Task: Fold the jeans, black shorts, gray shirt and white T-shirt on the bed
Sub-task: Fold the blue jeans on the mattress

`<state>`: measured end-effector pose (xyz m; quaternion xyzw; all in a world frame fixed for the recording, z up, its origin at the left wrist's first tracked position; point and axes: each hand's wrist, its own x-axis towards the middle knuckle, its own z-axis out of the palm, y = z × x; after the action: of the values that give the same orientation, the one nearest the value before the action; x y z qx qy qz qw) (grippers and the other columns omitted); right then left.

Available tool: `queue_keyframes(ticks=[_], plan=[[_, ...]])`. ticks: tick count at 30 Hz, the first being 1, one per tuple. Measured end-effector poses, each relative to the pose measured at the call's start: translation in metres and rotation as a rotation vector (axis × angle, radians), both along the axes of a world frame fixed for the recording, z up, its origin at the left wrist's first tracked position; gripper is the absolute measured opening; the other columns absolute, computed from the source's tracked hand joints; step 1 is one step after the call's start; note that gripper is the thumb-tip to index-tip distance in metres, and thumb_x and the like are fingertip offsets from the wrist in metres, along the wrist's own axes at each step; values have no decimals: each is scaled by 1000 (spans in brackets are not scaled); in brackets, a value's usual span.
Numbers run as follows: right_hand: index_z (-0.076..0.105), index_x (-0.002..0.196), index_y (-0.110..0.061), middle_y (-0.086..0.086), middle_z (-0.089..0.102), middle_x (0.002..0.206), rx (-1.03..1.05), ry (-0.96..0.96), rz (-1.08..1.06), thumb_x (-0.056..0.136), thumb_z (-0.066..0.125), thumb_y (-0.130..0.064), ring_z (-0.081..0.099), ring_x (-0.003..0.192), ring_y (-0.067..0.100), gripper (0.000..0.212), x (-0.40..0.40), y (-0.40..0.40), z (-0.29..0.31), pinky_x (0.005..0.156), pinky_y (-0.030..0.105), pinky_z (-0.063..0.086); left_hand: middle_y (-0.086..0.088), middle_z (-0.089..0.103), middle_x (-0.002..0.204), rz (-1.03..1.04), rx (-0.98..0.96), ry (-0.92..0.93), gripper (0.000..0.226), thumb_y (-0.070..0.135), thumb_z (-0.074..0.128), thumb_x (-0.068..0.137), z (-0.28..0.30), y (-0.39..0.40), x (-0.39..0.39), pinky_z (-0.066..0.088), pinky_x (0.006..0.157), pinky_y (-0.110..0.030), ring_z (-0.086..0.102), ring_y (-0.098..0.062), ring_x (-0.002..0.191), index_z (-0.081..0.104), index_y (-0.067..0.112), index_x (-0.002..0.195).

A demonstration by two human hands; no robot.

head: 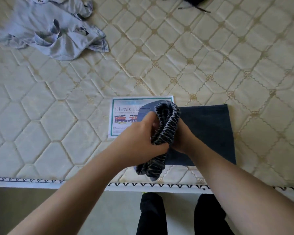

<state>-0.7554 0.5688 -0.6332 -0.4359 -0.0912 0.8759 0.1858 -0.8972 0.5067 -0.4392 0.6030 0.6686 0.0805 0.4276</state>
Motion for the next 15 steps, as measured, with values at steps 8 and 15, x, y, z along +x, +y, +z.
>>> queue_keyframes(ticks=[8, 15], plan=[[52, 139, -21, 11, 59, 135, 65, -54, -125, 98, 17, -64, 59, 121, 29, 68, 116, 17, 28, 86, 42, 52, 0, 61, 81, 53, -31, 85, 43, 37, 65, 78, -68, 51, 113, 47, 60, -34, 60, -25, 75, 33, 20, 101], [77, 104, -20, 13, 72, 112, 92, -289, -97, 90, 25, -77, 70, 100, 28, 78, 156, 29, 21, 68, 33, 58, -5, 65, 109, -79, -222, -58, 44, 44, 53, 94, -117, 62, 154, 44, 75, -31, 61, -25, 96, 48, 18, 128]])
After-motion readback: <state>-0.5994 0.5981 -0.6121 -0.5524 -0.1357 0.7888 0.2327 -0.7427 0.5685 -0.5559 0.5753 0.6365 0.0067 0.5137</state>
